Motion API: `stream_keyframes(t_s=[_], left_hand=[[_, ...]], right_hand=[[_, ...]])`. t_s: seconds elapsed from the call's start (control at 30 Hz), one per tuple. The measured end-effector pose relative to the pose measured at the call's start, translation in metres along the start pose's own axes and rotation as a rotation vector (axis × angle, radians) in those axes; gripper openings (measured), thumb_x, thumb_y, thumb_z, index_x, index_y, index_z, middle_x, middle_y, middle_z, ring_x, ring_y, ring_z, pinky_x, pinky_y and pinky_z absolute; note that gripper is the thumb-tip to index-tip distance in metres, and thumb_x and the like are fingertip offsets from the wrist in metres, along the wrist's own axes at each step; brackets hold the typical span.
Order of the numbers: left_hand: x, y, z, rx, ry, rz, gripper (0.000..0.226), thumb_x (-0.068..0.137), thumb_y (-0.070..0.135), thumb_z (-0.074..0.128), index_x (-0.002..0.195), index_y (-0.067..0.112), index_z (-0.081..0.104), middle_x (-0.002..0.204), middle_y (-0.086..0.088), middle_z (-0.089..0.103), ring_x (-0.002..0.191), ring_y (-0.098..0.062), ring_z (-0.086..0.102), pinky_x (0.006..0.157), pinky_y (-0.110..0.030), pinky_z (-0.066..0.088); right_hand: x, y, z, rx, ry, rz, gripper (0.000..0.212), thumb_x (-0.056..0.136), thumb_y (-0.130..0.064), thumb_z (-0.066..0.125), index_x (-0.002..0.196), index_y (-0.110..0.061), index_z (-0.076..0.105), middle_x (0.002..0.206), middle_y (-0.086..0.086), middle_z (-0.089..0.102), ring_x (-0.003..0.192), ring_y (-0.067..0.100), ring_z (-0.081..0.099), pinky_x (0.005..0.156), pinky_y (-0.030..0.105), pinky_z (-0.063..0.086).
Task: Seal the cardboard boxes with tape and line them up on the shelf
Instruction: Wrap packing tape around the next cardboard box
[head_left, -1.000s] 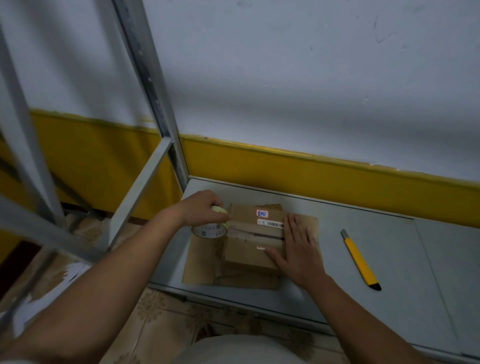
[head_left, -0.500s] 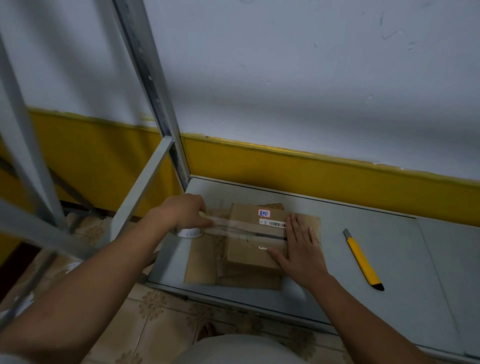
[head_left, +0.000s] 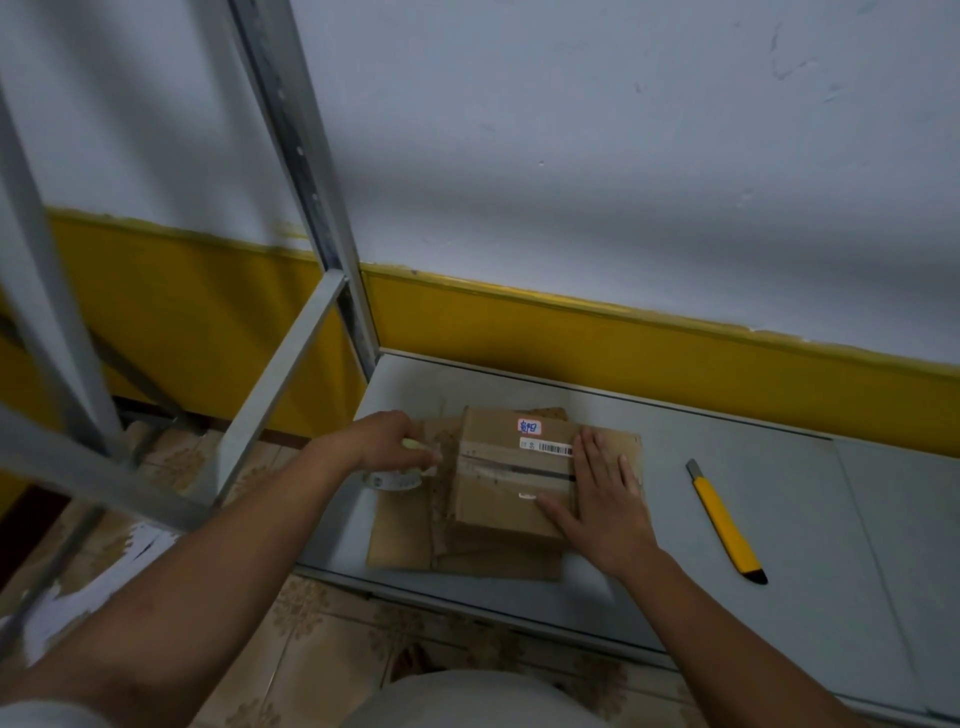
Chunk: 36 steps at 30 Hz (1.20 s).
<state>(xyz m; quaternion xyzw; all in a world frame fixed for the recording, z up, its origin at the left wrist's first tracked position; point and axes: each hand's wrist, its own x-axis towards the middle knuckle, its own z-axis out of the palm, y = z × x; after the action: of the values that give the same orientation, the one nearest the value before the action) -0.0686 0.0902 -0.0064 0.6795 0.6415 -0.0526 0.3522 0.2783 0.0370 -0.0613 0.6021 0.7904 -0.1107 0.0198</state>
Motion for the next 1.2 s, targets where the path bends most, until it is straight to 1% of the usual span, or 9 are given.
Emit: stream_keyframes(t_s=[0.1, 0.2, 0.33, 0.43, 0.5, 0.6, 0.87, 1.1, 1.2], left_hand=[[0.002, 0.004, 0.009, -0.016, -0.050, 0.006, 0.077, 0.075, 0.094, 0.056, 0.071, 0.017, 0.060, 0.067, -0.005, 0.049, 0.061, -0.021, 0.052, 0.059, -0.038, 0.035], [0.005, 0.006, 0.016, -0.018, -0.139, 0.010, 0.060, 0.084, 0.082, 0.063, 0.074, 0.023, 0.062, 0.074, -0.001, 0.054, 0.063, -0.020, 0.055, 0.062, -0.040, 0.039], [0.004, 0.011, 0.035, -0.115, -0.152, 0.064, 0.061, 0.086, 0.076, 0.067, 0.062, 0.025, 0.043, 0.058, 0.008, 0.037, 0.053, -0.012, 0.038, 0.060, -0.034, 0.027], [-0.004, 0.021, 0.050, -0.220, -0.086, 0.077, 0.034, 0.090, 0.062, 0.073, 0.096, 0.033, 0.056, 0.081, 0.017, 0.053, 0.074, -0.001, 0.053, 0.064, -0.021, 0.038], [-0.006, 0.025, 0.061, -0.311, -0.045, 0.109, 0.057, 0.092, 0.051, 0.078, 0.136, 0.031, 0.047, 0.118, 0.015, 0.060, 0.106, -0.001, 0.059, 0.079, -0.014, 0.044], [-0.008, 0.039, 0.077, -0.447, 0.008, 0.183, 0.076, 0.095, 0.040, 0.077, 0.157, 0.027, 0.036, 0.152, 0.008, 0.051, 0.139, -0.011, 0.051, 0.111, -0.029, 0.045], [-0.012, 0.086, 0.108, -0.649, 0.076, 0.156, 0.076, 0.102, 0.028, 0.069, 0.164, 0.032, 0.027, 0.154, 0.014, 0.044, 0.138, -0.006, 0.041, 0.113, -0.029, 0.036], [-0.011, 0.095, 0.112, -0.650, 0.115, 0.046, 0.066, 0.103, 0.035, 0.066, 0.160, 0.025, 0.033, 0.157, -0.002, 0.049, 0.141, -0.025, 0.050, 0.110, -0.039, 0.043], [-0.007, 0.095, 0.112, -0.640, 0.124, 0.056, 0.063, 0.103, 0.034, 0.066, 0.158, 0.024, 0.036, 0.154, -0.002, 0.051, 0.138, -0.025, 0.052, 0.110, -0.040, 0.045]], right_hand=[[0.003, 0.006, -0.004, 0.001, -0.001, -0.032, 0.105, 0.088, -0.089, 0.003, 0.162, -0.017, -0.017, 0.170, -0.003, -0.021, 0.155, 0.011, -0.024, 0.129, 0.044, -0.005], [0.008, 0.021, -0.010, 0.008, -0.011, -0.117, 0.104, 0.090, -0.089, 0.009, 0.163, -0.019, -0.016, 0.170, -0.005, -0.021, 0.155, 0.010, -0.023, 0.129, 0.046, -0.003], [0.023, 0.052, -0.020, 0.008, -0.014, -0.171, 0.101, 0.089, -0.089, 0.017, 0.165, -0.025, -0.008, 0.171, -0.004, -0.018, 0.156, 0.011, -0.020, 0.129, 0.047, -0.003], [0.029, 0.061, -0.027, -0.006, 0.046, -0.181, 0.095, 0.090, -0.085, 0.024, 0.165, -0.030, 0.011, 0.173, -0.003, -0.005, 0.159, 0.017, -0.012, 0.128, 0.050, 0.003], [0.027, 0.063, -0.029, 0.000, 0.093, -0.165, 0.087, 0.091, -0.081, 0.027, 0.162, -0.032, 0.023, 0.173, -0.003, 0.008, 0.159, 0.020, -0.003, 0.127, 0.051, 0.006], [0.022, 0.070, -0.026, 0.069, 0.133, -0.019, 0.081, 0.092, -0.079, 0.028, 0.162, -0.038, 0.022, 0.172, -0.004, 0.012, 0.159, 0.023, 0.002, 0.124, 0.054, 0.011], [0.032, 0.088, -0.024, 0.190, 0.106, 0.346, 0.083, 0.093, -0.076, 0.045, 0.162, -0.041, 0.013, 0.173, 0.000, 0.000, 0.159, 0.030, 0.000, 0.123, 0.058, 0.014], [0.008, 0.093, -0.013, 0.424, 0.260, 0.468, 0.078, 0.097, -0.071, 0.048, 0.160, -0.033, 0.024, 0.170, 0.003, 0.020, 0.156, 0.027, 0.018, 0.121, 0.057, 0.018], [-0.020, 0.125, 0.001, 0.497, 0.361, 0.713, 0.067, 0.102, -0.059, 0.048, 0.156, -0.020, 0.037, 0.160, 0.013, 0.038, 0.147, 0.035, 0.034, 0.117, 0.058, 0.030]])
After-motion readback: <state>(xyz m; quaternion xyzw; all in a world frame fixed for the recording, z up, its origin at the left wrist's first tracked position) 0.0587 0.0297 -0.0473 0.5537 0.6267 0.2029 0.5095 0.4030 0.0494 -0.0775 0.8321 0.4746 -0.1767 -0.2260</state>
